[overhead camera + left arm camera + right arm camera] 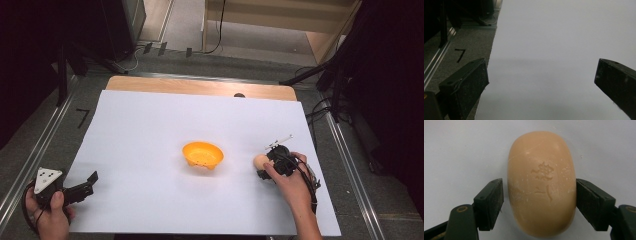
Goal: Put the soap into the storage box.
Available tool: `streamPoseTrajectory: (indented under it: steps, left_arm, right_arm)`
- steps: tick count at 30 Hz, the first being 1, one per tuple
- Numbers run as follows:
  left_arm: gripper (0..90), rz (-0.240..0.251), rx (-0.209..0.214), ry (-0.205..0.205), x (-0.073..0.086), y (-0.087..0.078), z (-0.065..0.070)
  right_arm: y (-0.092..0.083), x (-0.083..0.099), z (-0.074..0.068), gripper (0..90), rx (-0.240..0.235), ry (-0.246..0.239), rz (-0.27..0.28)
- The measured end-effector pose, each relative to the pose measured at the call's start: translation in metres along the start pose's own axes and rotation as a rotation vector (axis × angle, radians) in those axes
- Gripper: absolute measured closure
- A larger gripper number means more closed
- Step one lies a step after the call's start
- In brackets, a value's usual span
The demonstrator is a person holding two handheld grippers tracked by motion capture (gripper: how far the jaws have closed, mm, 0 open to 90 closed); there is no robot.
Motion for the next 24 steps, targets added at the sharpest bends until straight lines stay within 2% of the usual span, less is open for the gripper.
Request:
streamPoseTrajectory:
  steps: [6, 15, 24]
  left_arm:
    - [0.0, -0.001, 0.000, 0.002, 0.0000, 0.0001, 0.0000]
    - [0.0, 0.000, -0.001, 0.001, 0.0000, 0.0001, 0.0001]
    - [0.0, 0.001, -0.001, 0.000, 0.0000, 0.0003, 0.0002]
  right_arm:
    - [0.0029, -0.0012, -0.0002, 31.4, 0.002, -0.012, 0.005]
    - [0.0036, -0.0028, 0.0006, 31.9, 0.000, -0.030, -0.021]
    - [0.0041, -0.0047, -0.0006, 31.8, 0.004, -0.022, -0.044]
Point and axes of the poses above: each handheld gripper's, and its own axes: y roughly forward along the jaws, x roughly out of its underside, z roughly to its right, the point moved 5 cm from there along y, roughly forward along the jaws, and after that the axes turned 10 degrees about x, right-handed, at the moved point
